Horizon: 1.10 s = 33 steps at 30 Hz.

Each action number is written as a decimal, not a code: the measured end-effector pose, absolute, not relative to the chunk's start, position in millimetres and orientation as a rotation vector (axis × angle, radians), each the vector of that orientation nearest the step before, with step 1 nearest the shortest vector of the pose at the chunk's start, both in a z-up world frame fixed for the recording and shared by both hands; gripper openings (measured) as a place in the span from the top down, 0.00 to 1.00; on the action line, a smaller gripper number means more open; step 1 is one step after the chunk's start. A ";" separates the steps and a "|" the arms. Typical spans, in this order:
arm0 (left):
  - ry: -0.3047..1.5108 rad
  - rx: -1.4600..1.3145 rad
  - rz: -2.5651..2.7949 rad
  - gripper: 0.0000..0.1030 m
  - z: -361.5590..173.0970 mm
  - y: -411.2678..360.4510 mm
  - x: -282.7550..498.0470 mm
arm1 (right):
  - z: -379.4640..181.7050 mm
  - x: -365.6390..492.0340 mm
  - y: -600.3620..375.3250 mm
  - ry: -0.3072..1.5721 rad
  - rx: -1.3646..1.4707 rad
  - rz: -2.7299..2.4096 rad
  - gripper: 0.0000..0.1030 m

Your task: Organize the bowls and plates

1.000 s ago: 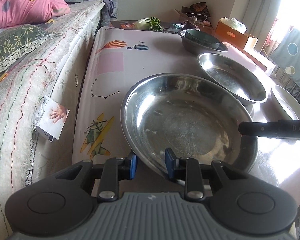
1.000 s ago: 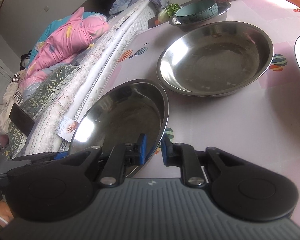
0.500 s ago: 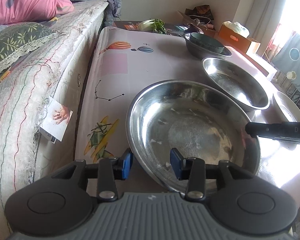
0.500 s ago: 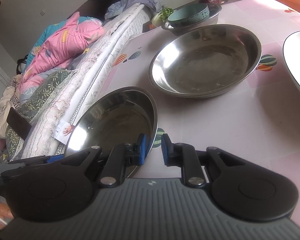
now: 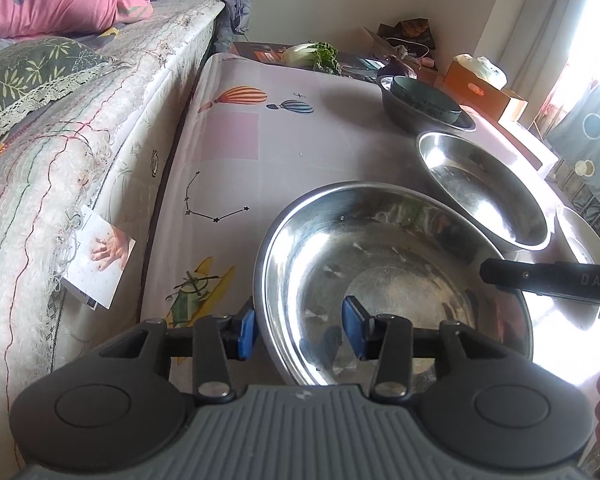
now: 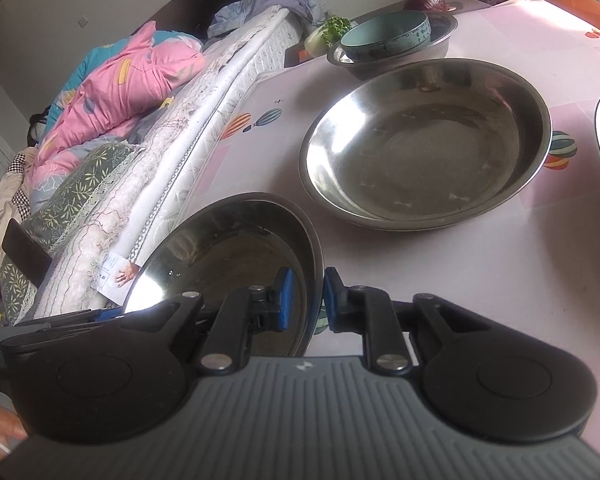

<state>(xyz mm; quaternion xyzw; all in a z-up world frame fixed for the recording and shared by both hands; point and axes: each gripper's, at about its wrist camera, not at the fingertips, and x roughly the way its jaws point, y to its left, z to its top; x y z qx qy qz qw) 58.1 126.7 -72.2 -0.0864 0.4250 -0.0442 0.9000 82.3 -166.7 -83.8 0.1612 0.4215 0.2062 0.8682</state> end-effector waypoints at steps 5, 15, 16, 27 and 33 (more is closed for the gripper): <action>0.879 -0.185 -0.102 0.55 -71.5 126.4 56.3 | -83.3 81.9 -166.3 0.883 0.337 0.431 0.83; 0.886 -0.179 -0.125 0.54 -69.6 123.9 43.0 | -85.1 76.4 -166.1 0.894 0.346 0.430 0.77; 0.888 -0.177 -0.125 0.54 -69.6 123.7 40.9 | -85.1 73.7 -166.9 0.895 0.345 0.433 0.77; 0.895 -0.162 -0.123 0.54 -70.3 125.4 29.4 | -82.3 60.2 -164.3 0.900 0.342 0.453 0.75; 0.887 -0.137 -0.112 0.54 -70.2 122.1 30.2 | -81.7 59.6 -162.8 0.896 0.332 0.448 0.75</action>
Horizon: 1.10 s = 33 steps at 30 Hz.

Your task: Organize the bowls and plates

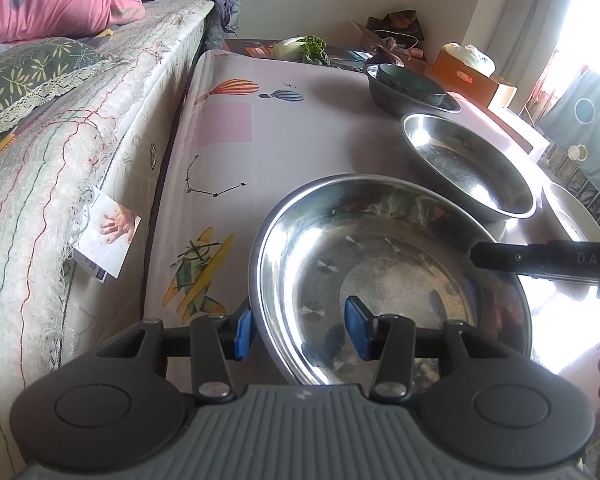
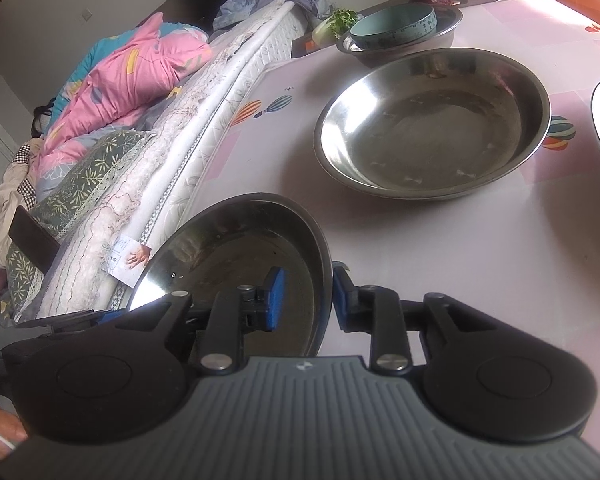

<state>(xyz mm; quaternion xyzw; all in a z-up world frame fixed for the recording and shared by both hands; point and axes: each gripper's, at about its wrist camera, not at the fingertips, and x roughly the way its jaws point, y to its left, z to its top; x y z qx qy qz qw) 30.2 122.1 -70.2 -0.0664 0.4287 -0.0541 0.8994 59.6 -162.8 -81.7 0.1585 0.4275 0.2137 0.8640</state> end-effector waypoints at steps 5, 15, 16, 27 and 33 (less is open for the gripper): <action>0.884 -0.114 -0.102 0.54 -70.5 119.2 30.7 | -81.7 59.4 -162.0 0.892 0.320 0.444 0.75; 0.885 -0.074 -0.086 0.54 -72.1 115.0 32.8 | -85.9 59.6 -160.7 0.901 0.310 0.432 0.75; 0.885 -0.072 -0.085 0.54 -72.3 114.7 33.1 | -86.5 59.7 -160.5 0.904 0.310 0.431 0.75; 0.888 -0.046 -0.072 0.50 -72.9 110.4 35.9 | -87.8 59.2 -160.5 0.906 0.312 0.431 0.75; 0.893 -0.043 -0.074 0.45 -72.9 108.8 38.7 | -90.1 57.2 -159.5 0.903 0.316 0.428 0.75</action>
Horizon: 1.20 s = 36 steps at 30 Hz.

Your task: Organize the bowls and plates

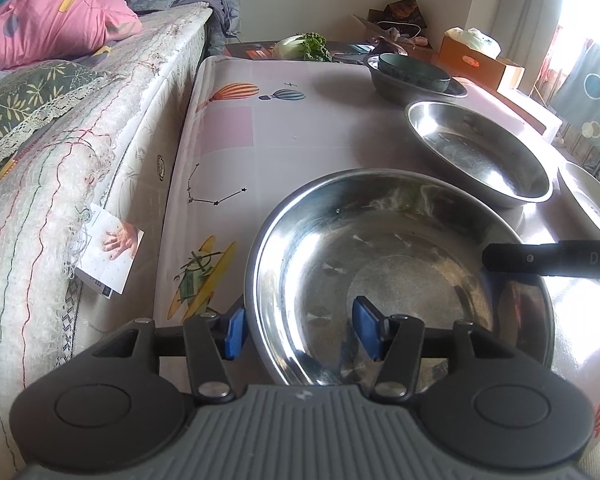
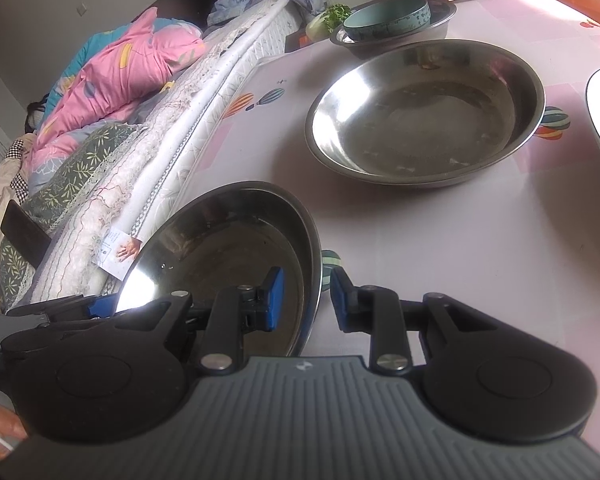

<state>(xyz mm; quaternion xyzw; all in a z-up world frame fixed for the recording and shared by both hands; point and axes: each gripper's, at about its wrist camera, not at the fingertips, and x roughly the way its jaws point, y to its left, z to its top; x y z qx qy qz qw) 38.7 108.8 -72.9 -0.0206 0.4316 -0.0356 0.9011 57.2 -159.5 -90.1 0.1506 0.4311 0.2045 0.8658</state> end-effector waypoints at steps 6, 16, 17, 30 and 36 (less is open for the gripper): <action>0.899 -0.035 -0.067 0.41 -73.4 107.1 41.3 | -89.8 57.0 -158.6 0.903 0.318 0.431 0.75; 0.901 -0.024 -0.061 0.41 -73.7 102.4 41.8 | -88.9 55.8 -155.7 0.900 0.313 0.443 0.79; 0.902 -0.024 -0.060 0.41 -73.5 102.1 41.8 | -88.9 55.8 -155.7 0.900 0.315 0.444 0.79; 0.913 -0.043 -0.066 0.44 -70.5 105.6 36.1 | -89.4 53.7 -154.7 0.905 0.321 0.448 0.79; 0.919 -0.047 -0.073 0.44 -69.2 106.1 30.2 | -90.1 53.0 -155.8 0.908 0.322 0.453 0.79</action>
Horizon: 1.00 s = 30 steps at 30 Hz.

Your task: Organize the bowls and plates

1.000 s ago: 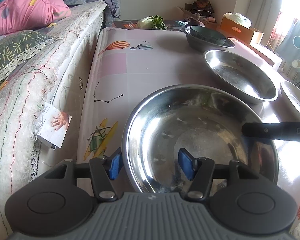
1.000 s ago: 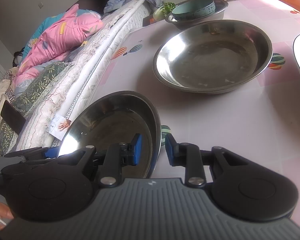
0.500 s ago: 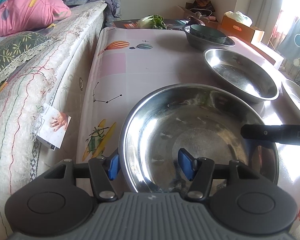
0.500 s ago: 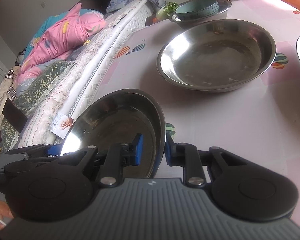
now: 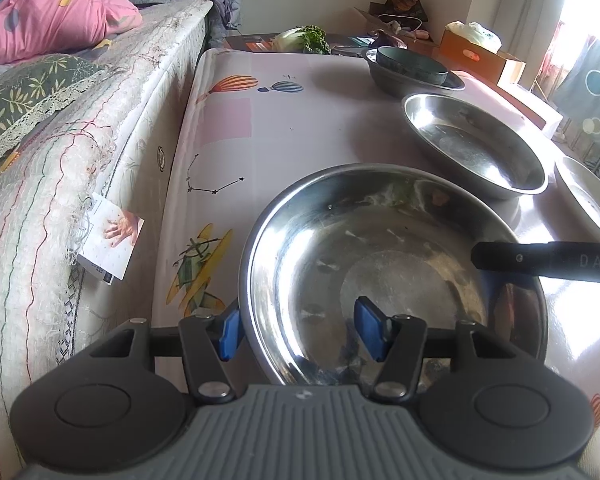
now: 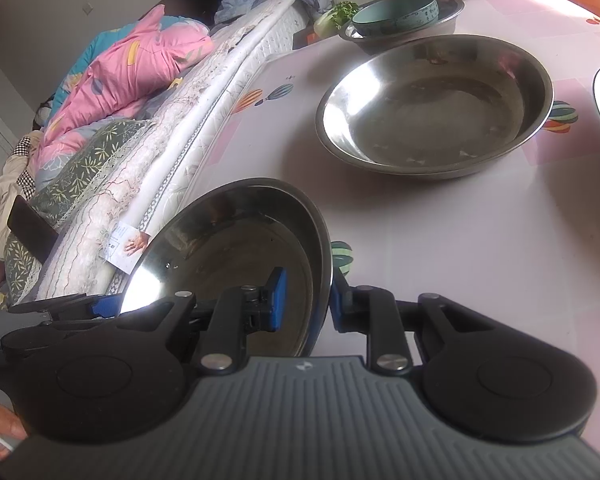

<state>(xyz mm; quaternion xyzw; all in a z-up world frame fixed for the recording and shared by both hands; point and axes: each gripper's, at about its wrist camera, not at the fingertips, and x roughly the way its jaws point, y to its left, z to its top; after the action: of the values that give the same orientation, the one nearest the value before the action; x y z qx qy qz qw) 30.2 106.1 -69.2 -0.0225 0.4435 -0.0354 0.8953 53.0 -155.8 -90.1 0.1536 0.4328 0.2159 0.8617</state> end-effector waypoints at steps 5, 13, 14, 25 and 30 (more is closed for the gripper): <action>0.922 -0.046 -0.075 0.44 -68.9 105.9 28.2 | -90.1 52.6 -155.6 0.908 0.323 0.452 0.78; 0.922 -0.047 -0.075 0.44 -69.1 105.9 28.5 | -90.0 52.6 -155.6 0.908 0.323 0.452 0.78; 0.922 -0.048 -0.076 0.44 -69.1 106.1 28.3 | -90.0 52.9 -155.6 0.908 0.323 0.452 0.78; 0.922 -0.051 -0.076 0.44 -68.8 106.0 26.7 | -89.9 52.9 -155.5 0.908 0.323 0.452 0.77; 0.922 -0.051 -0.076 0.44 -68.7 106.0 26.9 | -89.8 52.5 -155.3 0.908 0.323 0.452 0.77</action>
<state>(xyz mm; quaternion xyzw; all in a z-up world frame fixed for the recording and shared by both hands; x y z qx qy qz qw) 26.9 106.0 -68.7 -0.0246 0.4446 -0.0364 0.8946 52.5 -155.3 -89.8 0.1538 0.4330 0.2157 0.8616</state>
